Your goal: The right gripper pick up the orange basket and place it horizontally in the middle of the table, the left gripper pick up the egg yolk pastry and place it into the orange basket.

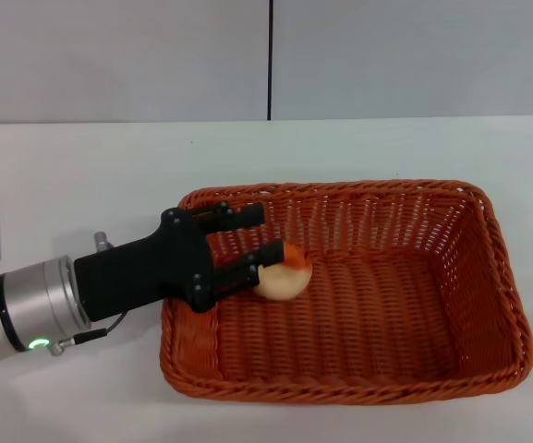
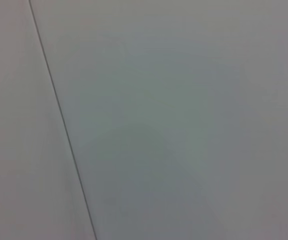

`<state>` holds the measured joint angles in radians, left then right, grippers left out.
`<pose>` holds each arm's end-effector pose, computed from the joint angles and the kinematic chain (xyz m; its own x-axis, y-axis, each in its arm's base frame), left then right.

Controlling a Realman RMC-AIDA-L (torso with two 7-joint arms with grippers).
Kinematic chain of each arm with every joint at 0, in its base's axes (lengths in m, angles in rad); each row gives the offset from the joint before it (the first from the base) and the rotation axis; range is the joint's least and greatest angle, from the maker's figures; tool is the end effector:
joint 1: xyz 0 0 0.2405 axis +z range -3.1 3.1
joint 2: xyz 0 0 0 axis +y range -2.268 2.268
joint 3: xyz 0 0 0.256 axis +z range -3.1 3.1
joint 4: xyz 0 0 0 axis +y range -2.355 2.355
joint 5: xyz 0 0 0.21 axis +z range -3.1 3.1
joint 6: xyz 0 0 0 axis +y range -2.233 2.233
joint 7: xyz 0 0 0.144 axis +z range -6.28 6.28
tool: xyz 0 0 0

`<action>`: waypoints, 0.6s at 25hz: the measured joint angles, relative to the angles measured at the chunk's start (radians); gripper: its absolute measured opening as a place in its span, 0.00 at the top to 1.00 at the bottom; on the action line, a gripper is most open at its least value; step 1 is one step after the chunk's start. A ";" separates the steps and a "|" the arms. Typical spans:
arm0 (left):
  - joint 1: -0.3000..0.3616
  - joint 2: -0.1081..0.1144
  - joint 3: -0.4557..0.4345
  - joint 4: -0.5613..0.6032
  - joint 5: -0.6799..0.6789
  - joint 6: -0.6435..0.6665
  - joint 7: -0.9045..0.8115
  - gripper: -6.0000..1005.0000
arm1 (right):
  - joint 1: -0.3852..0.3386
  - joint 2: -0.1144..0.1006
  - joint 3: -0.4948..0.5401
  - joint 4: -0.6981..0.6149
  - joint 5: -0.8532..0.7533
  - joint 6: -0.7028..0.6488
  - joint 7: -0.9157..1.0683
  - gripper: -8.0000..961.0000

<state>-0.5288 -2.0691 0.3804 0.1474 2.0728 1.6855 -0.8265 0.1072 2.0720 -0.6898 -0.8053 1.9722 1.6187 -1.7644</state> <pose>-0.2613 0.2705 -0.0514 0.6459 0.1778 0.7425 0.3662 -0.9255 -0.0970 0.3151 0.2553 0.1209 0.3846 0.0351 -0.9224 -0.7347 -0.5933 -0.3289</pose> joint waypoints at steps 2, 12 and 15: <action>0.009 0.002 -0.002 0.005 -0.001 0.012 -0.001 0.61 | -0.003 0.000 0.001 -0.002 0.000 0.000 0.000 0.47; 0.181 0.012 -0.401 0.207 -0.020 0.126 -0.029 0.21 | -0.011 0.002 0.115 0.089 0.000 -0.009 -0.072 0.47; 0.244 0.013 -0.541 0.228 -0.071 0.132 -0.022 0.20 | -0.011 0.002 0.195 0.163 0.001 -0.010 -0.138 0.47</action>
<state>-0.2844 -2.0559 -0.1602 0.3750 2.0014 1.8177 -0.8480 0.0963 2.0738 -0.4943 -0.6422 1.9732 1.6091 -1.9020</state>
